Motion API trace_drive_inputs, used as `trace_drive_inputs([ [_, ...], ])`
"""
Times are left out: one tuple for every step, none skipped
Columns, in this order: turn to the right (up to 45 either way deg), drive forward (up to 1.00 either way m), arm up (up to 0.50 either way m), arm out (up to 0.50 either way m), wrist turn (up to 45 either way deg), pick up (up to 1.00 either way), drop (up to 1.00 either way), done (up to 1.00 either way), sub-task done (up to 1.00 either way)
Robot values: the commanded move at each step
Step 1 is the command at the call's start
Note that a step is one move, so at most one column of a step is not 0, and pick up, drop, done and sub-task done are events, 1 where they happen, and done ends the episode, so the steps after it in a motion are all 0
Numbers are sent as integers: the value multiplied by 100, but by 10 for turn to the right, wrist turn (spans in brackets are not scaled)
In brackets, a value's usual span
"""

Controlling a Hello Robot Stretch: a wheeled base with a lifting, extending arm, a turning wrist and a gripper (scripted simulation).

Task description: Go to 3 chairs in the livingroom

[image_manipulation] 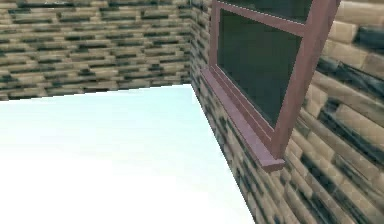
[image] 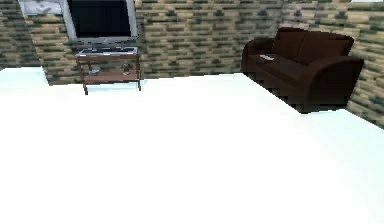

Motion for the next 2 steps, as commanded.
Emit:
trace_drive_inputs([
  [-90, 0, 0, 0, 0, 0, 0, 0, 0],
  [0, 80, 0, 0, 0, 0, 0, 0, 0],
])
